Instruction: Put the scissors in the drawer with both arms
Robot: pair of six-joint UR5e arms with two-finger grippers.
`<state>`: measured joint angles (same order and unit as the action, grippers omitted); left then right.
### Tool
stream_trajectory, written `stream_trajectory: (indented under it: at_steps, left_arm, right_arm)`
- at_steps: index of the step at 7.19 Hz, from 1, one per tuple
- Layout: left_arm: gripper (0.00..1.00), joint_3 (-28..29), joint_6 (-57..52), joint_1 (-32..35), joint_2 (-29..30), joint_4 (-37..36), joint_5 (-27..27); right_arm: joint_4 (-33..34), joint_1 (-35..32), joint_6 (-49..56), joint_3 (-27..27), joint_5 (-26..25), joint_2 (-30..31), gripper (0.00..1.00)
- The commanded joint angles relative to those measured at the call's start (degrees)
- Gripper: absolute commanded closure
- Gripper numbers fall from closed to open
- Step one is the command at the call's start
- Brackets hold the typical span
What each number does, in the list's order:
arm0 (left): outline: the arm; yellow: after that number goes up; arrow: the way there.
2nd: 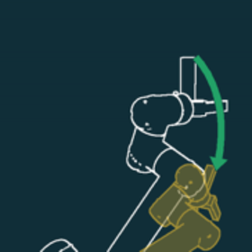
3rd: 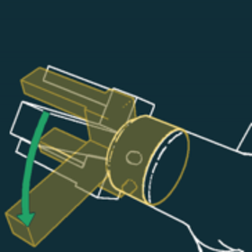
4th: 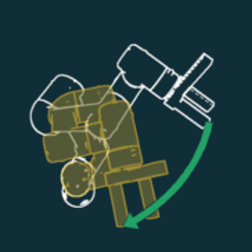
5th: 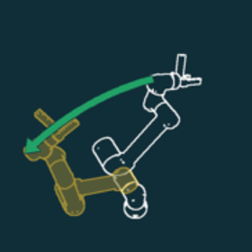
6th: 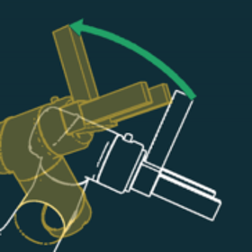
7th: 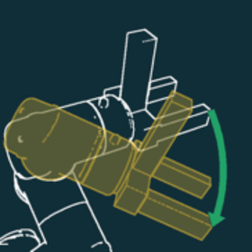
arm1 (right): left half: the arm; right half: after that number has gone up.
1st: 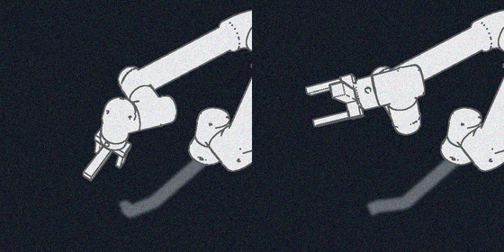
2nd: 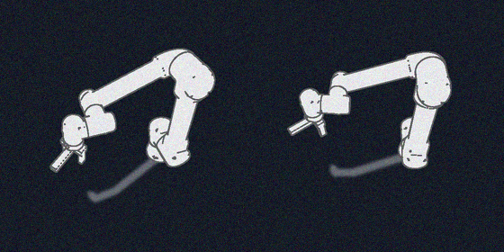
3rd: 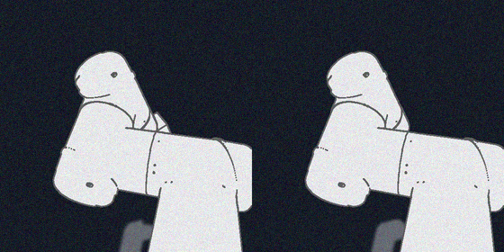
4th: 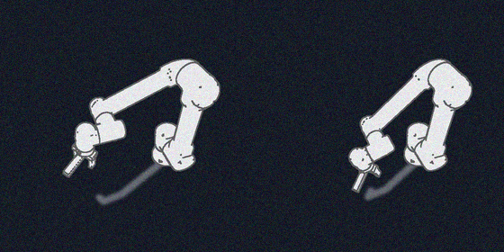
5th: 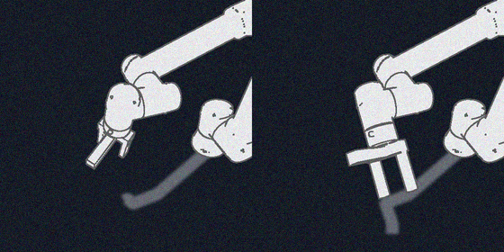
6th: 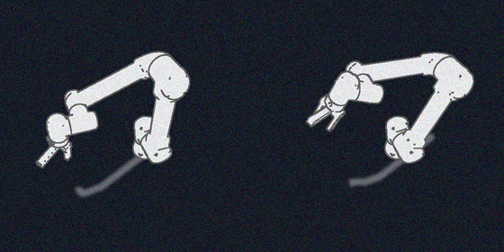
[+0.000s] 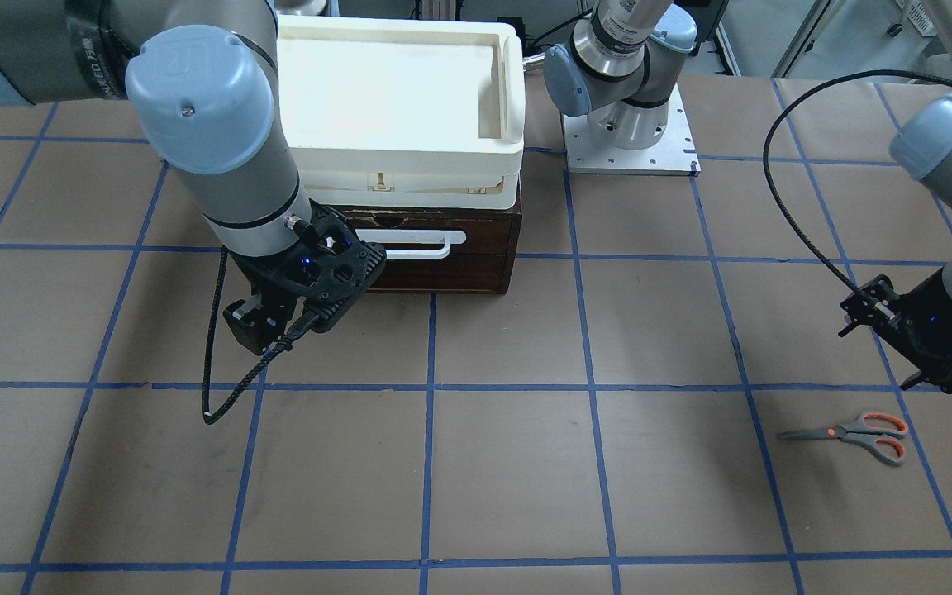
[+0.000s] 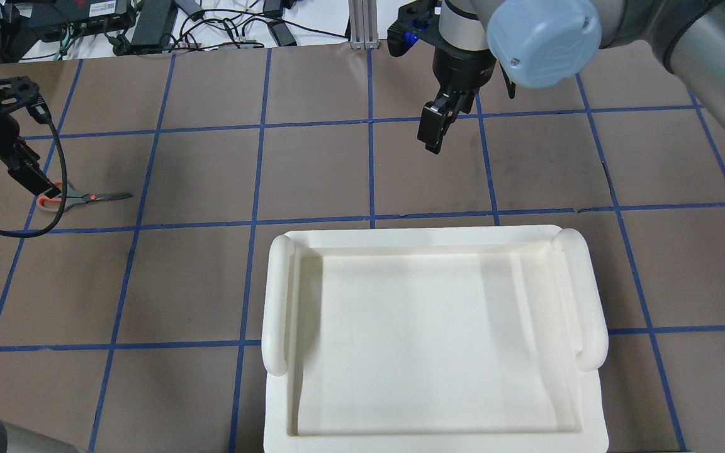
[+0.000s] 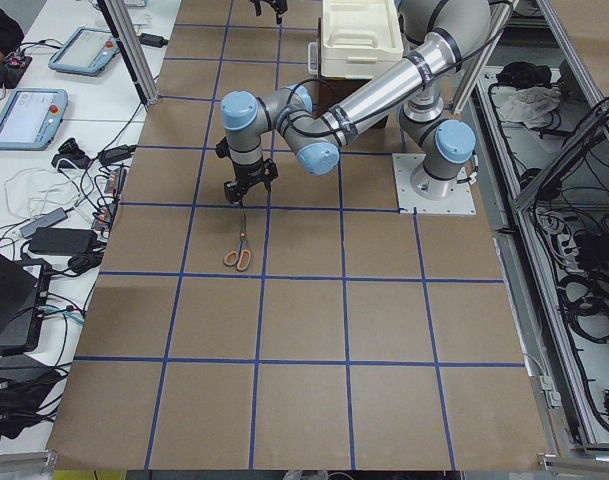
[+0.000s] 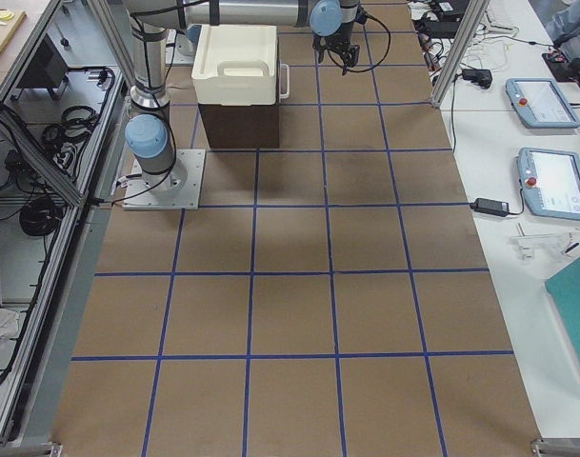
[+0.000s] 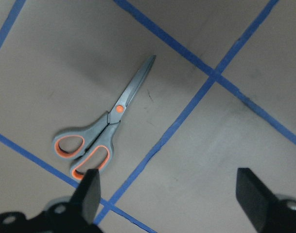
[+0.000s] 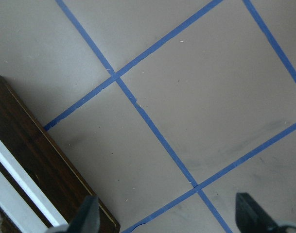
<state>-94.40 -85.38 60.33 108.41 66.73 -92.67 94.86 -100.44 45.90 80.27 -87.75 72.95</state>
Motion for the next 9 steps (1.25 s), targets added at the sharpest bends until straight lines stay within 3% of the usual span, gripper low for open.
stream_trajectory:
  at_steps: [1, 2, 3, 5, 9]
  left_arm:
    - [0.00, 0.0, -14.5, -0.4, 4.6, -4.7, -0.3]
    - [0.00, 0.0, -22.2, -0.4, 6.4, -8.0, -0.5]
    - [0.00, 0.1, -25.1, -0.5, 8.5, -11.1, -1.0]
    - [0.00, 0.2, -29.4, -0.5, 11.6, -15.4, -2.0]
    - [0.02, 1.4, -32.7, -0.5, 15.2, -16.2, -1.5]
  right_arm:
    - [-0.3, -0.1, 7.8, 0.5, 0.6, -0.9, 0.00]
    - [0.2, -0.3, 8.1, 0.5, 2.0, -1.0, 0.00]
    - [-2.6, -0.2, 8.7, 0.6, 0.9, -0.9, 0.00]
    - [-1.1, 0.4, 13.0, 0.5, 1.5, -1.3, 0.00]
    - [-3.9, -1.6, 21.2, 0.9, 1.5, -2.2, 0.00]
